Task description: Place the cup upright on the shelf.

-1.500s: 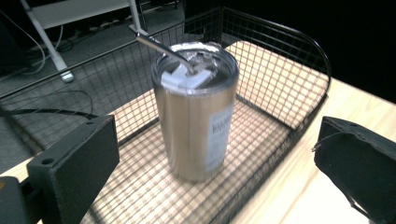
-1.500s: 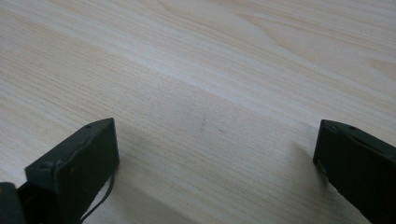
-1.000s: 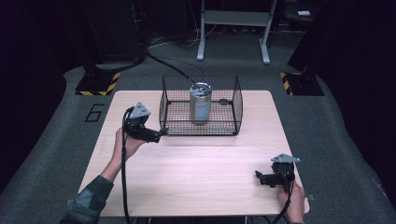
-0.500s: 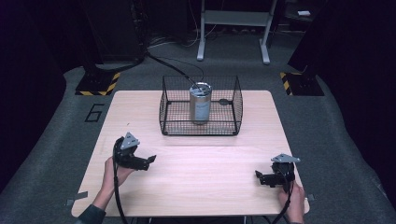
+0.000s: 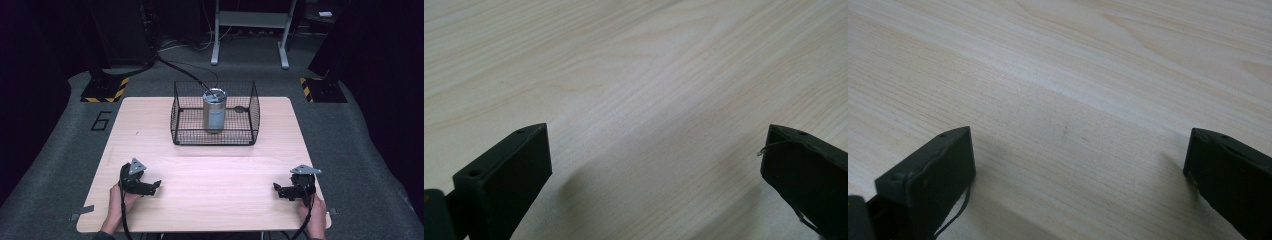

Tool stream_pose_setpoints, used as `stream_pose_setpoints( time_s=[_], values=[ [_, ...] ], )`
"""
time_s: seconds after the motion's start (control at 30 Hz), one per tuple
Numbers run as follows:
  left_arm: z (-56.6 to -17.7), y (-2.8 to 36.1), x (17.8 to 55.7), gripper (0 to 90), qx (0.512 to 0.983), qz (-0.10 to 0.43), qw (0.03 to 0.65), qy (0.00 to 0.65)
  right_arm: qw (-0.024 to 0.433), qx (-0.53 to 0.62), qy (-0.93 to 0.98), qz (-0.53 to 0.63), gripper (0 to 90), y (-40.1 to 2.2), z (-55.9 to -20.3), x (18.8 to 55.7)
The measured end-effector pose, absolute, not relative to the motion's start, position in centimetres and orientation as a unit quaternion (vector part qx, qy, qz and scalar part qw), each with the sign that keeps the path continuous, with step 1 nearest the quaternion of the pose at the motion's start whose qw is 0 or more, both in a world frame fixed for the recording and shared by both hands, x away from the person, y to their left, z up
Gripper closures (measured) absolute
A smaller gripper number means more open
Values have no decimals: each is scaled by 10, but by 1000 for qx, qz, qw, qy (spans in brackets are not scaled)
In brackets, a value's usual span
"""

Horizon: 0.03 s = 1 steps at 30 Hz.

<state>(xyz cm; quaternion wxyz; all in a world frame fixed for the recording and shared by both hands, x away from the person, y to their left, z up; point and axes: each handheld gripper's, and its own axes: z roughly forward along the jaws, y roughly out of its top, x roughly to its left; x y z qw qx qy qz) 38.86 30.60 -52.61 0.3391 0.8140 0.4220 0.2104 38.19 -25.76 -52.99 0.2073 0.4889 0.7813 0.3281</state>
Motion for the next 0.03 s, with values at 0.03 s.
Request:
stream_pose_setpoints(
  time_s=[0.03],
  values=[
    [-527, 306, 389, 0, 815, 210, 338, 421, 209, 491, 778, 331, 0, -257, -530, 382]
  ],
)
